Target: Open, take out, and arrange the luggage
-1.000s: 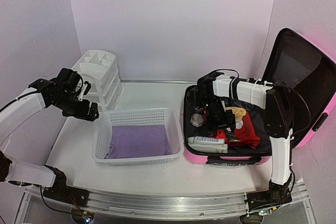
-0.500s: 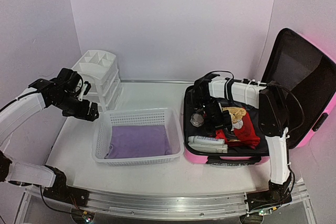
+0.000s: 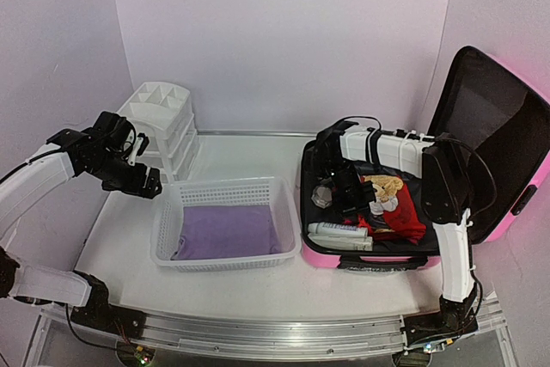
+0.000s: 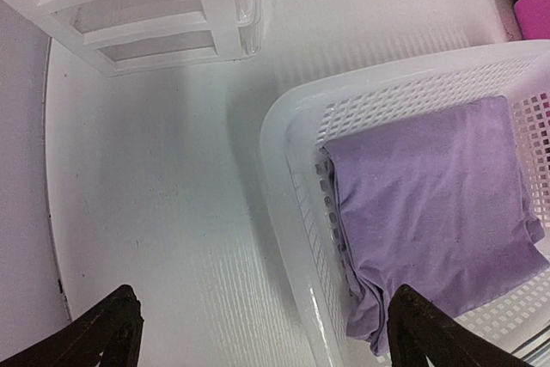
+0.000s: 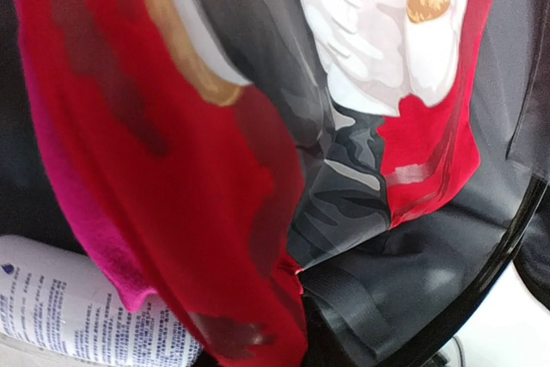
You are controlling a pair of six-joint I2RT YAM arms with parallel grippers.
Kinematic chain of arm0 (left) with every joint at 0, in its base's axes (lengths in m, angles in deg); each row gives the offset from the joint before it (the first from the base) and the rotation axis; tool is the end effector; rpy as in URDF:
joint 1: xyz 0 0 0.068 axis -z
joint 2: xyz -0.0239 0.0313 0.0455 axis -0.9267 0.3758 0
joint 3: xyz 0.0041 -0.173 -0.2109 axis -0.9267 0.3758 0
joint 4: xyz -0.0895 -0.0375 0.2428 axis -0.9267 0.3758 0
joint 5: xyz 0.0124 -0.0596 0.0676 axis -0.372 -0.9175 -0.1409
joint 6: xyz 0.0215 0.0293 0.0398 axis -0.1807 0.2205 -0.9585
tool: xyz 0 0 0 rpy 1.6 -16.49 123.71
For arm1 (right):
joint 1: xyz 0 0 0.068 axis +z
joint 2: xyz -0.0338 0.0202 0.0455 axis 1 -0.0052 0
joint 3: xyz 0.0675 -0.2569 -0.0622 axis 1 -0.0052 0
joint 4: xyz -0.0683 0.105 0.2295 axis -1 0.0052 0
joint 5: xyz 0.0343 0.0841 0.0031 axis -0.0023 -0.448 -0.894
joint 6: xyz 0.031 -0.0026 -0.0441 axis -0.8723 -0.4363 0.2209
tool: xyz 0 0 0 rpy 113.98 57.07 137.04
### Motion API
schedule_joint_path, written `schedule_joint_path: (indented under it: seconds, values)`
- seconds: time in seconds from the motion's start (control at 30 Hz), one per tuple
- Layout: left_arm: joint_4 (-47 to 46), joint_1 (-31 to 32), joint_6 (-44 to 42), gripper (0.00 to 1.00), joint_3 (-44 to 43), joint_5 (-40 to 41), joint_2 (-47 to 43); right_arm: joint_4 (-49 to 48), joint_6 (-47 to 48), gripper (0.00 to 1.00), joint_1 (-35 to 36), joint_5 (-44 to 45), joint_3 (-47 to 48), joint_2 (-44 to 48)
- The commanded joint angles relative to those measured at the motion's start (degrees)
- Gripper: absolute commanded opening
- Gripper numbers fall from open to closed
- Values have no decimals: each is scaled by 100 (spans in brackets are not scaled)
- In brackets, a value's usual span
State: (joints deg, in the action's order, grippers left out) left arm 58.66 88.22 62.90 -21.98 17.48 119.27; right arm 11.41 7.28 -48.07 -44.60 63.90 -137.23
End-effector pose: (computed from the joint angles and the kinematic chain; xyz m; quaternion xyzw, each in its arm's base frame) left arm 0.2085 -0.0751 0.2994 0.0964 0.9557 -0.0432 0.2746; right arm 0.2879 0.2429 0.1981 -0.0191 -0.9734 0.2252 0.0368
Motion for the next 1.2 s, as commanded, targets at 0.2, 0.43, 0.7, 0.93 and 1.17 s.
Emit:
schedule_joint_path:
  seconds: [0.2,0.43,0.7,0.93,1.17]
  values:
    - [-7,-12,156,100,-241,44,-75,-24,737,0,-20,-109,-109,510]
    - [199,-12,472,99,-636,134,201,-682,1904,0,-792,-1504,-661,1317]
    - [744,-17,1686,100,-1180,-358,719,-1339,2706,0,-1667,-3549,-997,1817]
    - [757,-17,2430,99,-1275,-712,837,-1738,2577,0,-2171,-5020,-572,1490]
    - [673,-17,1880,99,-1228,-381,866,-1710,2597,0,-2277,-5282,-51,1074]
